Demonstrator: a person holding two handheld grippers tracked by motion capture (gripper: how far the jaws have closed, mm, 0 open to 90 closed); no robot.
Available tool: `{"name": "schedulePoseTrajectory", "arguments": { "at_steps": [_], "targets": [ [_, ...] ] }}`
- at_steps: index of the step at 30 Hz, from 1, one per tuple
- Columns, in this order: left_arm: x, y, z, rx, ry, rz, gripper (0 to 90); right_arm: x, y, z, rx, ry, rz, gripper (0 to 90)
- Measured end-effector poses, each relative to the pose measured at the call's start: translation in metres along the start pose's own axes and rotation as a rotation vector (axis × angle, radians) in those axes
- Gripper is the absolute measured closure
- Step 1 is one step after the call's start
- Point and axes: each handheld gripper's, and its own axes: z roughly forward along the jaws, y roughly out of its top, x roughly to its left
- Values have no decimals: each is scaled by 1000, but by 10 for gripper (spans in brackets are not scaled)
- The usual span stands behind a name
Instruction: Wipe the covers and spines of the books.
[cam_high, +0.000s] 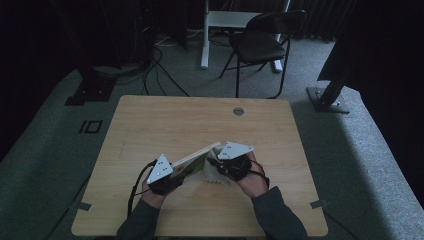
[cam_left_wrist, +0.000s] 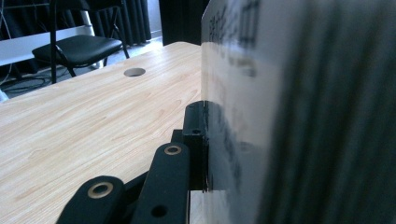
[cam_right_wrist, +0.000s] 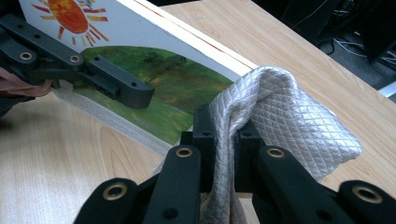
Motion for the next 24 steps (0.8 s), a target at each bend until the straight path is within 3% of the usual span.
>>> {"name": "schedulePoseTrajectory", "arguments": {
  "at_steps": [24],
  "targets": [
    [0,-1,1,3,5,-2,781,7,6,1,-11,18,-26,835]
  ]
}}
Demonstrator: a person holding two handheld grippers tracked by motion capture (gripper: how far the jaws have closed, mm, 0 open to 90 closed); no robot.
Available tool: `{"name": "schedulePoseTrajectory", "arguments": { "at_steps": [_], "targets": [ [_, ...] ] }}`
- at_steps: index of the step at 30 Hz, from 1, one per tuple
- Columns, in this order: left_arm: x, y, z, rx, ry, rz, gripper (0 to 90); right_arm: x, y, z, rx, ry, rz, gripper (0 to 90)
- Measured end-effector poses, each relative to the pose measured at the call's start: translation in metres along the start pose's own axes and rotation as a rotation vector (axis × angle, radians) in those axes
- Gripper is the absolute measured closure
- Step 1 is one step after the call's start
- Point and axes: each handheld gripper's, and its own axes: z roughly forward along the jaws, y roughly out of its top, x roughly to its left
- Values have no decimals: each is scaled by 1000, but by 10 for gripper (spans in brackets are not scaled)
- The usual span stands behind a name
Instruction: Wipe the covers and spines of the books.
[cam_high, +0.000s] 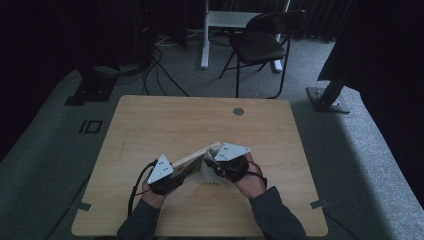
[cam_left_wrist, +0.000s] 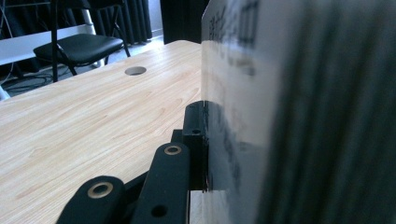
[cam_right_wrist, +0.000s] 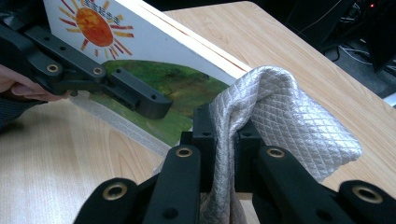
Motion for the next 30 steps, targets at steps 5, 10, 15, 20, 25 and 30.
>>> {"name": "schedulePoseTrajectory", "arguments": {
  "at_steps": [5,10,15,20,25,30],
  "targets": [
    [0,0,0,2,2,3,781,1,2,0,-1,4,-7,835],
    [0,0,0,2,2,2,781,2,4,0,-7,7,-15,835],
    [0,0,1,2,2,2,781,3,7,-1,-9,8,-21,835],
    [0,-1,2,8,0,2,781,5,9,-2,-9,9,-39,837],
    [0,-2,3,11,-1,3,781,9,11,-2,-12,19,-52,837],
    [0,-2,3,11,-1,2,781,13,13,-1,-24,37,-57,836]
  ]
}}
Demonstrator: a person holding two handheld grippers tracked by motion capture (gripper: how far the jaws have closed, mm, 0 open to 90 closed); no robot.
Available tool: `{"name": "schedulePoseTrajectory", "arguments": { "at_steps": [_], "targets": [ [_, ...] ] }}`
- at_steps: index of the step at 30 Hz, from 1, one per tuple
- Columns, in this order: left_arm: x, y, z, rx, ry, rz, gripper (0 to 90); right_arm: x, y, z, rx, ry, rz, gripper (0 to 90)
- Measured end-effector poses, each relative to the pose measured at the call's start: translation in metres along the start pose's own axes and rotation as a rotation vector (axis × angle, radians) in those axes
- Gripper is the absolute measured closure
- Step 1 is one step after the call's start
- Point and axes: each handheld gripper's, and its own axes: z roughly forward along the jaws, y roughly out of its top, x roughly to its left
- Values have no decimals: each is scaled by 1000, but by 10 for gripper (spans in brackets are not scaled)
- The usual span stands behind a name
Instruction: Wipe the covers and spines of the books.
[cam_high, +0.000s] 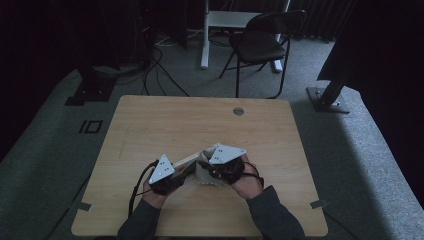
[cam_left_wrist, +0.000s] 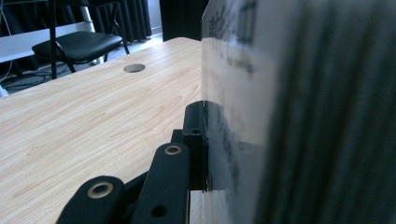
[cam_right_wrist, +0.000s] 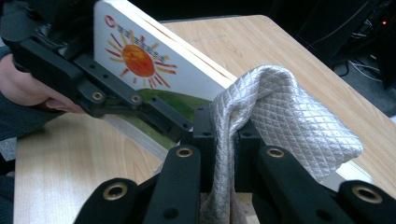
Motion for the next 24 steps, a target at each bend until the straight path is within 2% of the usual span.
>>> {"name": "schedulePoseTrajectory", "arguments": {
  "at_steps": [24],
  "targets": [
    [1,-1,1,4,-1,-7,781,21,16,10,-36,82,-69,836]
  ]
}}
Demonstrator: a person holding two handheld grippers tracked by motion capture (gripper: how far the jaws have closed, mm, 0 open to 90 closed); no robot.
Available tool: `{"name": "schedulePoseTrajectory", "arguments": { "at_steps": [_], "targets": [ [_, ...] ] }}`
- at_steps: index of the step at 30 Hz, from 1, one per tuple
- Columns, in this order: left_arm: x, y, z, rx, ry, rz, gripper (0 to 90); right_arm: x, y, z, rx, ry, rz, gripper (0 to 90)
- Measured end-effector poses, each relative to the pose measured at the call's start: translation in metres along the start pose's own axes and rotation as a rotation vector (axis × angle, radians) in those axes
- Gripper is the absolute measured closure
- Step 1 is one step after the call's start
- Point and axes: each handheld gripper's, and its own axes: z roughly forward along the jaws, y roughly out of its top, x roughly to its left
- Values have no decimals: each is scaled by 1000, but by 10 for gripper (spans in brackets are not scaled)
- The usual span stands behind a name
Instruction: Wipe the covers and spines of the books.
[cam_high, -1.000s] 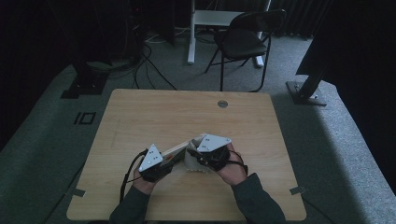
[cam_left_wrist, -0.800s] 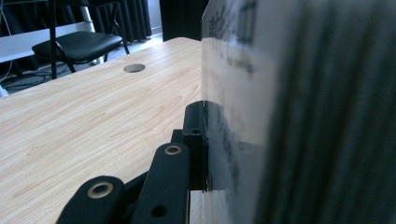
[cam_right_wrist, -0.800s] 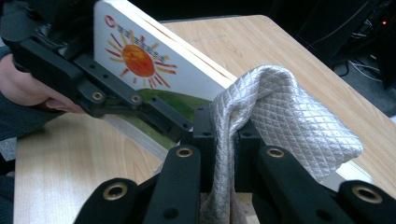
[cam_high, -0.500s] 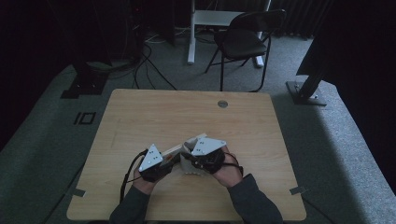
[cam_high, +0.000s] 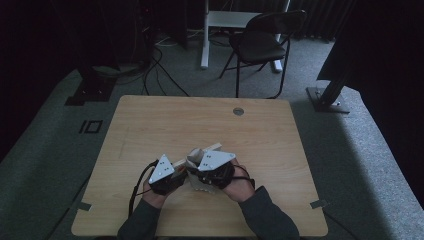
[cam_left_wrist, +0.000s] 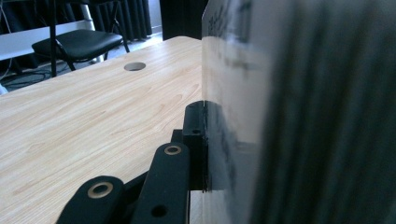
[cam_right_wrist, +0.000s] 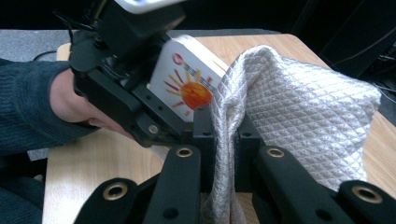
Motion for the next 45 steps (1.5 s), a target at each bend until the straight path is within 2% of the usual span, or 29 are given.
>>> {"name": "schedulePoseTrajectory", "arguments": {
  "at_steps": [14,27,35,45],
  "targets": [
    [0,-1,2,9,-2,0,780,10,9,6,-26,51,-37,837],
    [-1,0,2,5,1,9,781,13,11,9,-46,95,-34,837],
    [-1,0,2,8,2,6,781,12,11,8,-47,94,-27,837],
    [0,-1,1,8,3,3,781,7,8,4,-46,61,-29,836]
  ]
}}
